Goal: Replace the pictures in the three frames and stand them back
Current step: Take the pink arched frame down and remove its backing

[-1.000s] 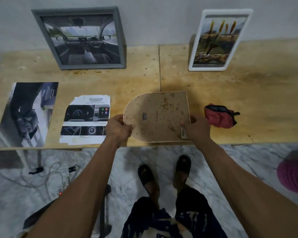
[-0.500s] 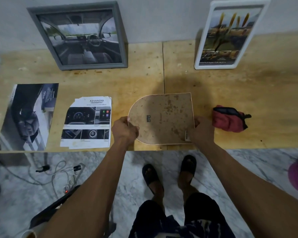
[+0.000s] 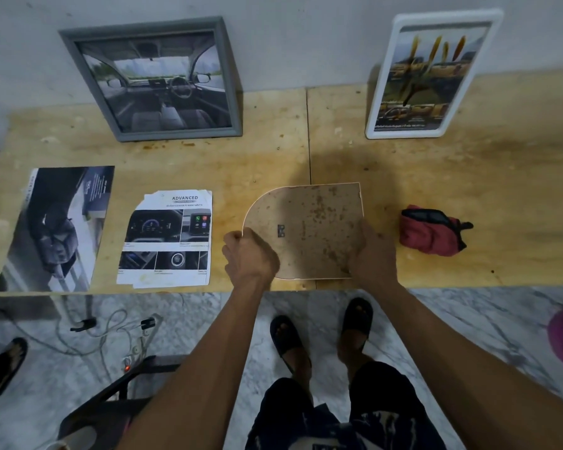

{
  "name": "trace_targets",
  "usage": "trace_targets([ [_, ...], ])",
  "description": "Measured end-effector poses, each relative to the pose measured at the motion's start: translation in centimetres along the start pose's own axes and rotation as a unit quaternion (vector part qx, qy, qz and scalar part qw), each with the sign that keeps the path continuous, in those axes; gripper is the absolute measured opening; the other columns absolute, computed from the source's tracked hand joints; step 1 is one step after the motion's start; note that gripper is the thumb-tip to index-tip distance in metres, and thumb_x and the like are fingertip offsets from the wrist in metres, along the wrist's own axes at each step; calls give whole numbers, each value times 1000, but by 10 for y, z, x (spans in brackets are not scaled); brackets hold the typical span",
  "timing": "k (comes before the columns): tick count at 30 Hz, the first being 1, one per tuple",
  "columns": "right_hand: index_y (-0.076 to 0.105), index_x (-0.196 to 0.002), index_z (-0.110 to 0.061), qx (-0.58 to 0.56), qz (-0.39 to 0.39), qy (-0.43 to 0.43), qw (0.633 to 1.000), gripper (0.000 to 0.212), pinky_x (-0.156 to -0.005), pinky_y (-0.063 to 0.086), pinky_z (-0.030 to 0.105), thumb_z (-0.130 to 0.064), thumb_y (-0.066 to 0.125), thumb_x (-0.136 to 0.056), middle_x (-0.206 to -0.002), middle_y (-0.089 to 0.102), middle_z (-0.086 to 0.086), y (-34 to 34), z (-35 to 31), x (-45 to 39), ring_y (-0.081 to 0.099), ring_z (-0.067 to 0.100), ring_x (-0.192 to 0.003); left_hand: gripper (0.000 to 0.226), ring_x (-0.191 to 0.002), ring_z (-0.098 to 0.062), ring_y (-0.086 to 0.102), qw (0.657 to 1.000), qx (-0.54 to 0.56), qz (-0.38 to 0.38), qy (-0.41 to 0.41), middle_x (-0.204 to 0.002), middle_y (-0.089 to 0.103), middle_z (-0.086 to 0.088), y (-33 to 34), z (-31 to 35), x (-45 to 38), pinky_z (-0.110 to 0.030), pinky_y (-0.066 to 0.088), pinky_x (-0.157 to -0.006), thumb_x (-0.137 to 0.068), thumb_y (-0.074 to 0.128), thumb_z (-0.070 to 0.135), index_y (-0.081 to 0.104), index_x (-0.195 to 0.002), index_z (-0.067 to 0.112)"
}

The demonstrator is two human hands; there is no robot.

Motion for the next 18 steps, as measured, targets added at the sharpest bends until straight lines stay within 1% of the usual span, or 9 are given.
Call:
trace_targets([
  [3, 24, -154, -26, 7, -26, -18, 999, 69, -101, 42, 44, -12, 51, -92, -127, 39, 17, 0, -2, 2, 42, 36, -117, 42, -130, -34, 31, 994, 67, -22, -78, -145, 28, -9, -3, 13, -5, -46, 36, -104, -86, 68, 12, 54, -125, 5],
  [6, 22, -154, -25, 27, -41, -14, 999, 70, -102, 42, 48, -11, 49, -91, -126, 36, 15, 0, -1, -1, 39, 37, -121, 53, -130, -33, 30, 984, 88, -26, -151, -145, 29, -12, -3, 18, -15, -40, 34, -106, -86, 66, 19, 49, -132, -3],
  [9, 18, -155, -23, 56, -58, -21, 997, 75, -101, 42, 44, -17, 55, -90, -124, 36, 15, 0, -4, 1, 38, 38, -120, 55, -131, -31, 31, 976, 91, -36, -195, -146, 31, -14, -2, 24, -23, -35, 34, -102, -87, 65, 27, 48, -132, 1],
  [12, 17, -154, -17, 90, -61, -43, 993, 75, -100, 37, 39, -25, 57, -92, -124, 38, 17, -1, -8, 2, 37, 36, -117, 58, -127, -33, 39, 960, 135, -20, -244, -141, 40, -14, -6, 17, -30, -38, 39, -97, -81, 72, 31, 52, -130, 5],
  [13, 16, -154, -16, 96, -62, -44, 992, 76, -100, 36, 39, -30, 58, -92, -126, 36, 18, -1, -9, 2, 36, 36, -117, 65, -124, -34, 44, 953, 171, -21, -251, -138, 45, -13, -6, 11, -35, -39, 43, -97, -73, 76, 38, 55, -127, 7],
  [14, 15, -154, -16, 98, -60, -41, 993, 79, -101, 36, 39, -36, 59, -92, -128, 35, 17, -1, -9, 2, 36, 36, -118, 78, -118, -35, 51, 947, 201, -35, -248, -133, 52, -11, -1, 3, -44, -43, 49, -95, -59, 81, 49, 59, -122, 9],
  [16, 13, -154, -15, 111, -65, -42, 991, 83, -100, 37, 40, -43, 60, -91, -128, 33, 17, 0, -8, 1, 38, 36, -117, 103, -105, -35, 64, 953, 201, -52, -220, -121, 66, -10, 34, -34, -86, -50, 56, -85, -24, 82, 70, 67, -109, 14],
  [17, 13, -154, -14, 118, -68, -46, 990, 84, -100, 37, 40, -44, 60, -91, -128, 32, 17, 0, -9, 2, 38, 36, -116, 106, -101, -34, 67, 957, 196, -65, -203, -115, 70, -10, 47, -46, -100, -51, 58, -83, -17, 80, 73, 69, -105, 15],
  [18, 12, -154, -14, 118, -67, -50, 989, 84, -100, 36, 40, -43, 60, -92, -128, 32, 17, 0, -9, 2, 38, 36, -116, 104, -99, -33, 68, 961, 188, -74, -188, -110, 71, -9, 49, -48, -104, -50, 59, -83, -17, 81, 73, 71, -102, 14],
])
Point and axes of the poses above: each hand's wrist, its own x-axis away from the middle knuckle, its own y-axis out of the palm, z = x × y, the point moved 3 cm from there along -x, towards the middle knuckle
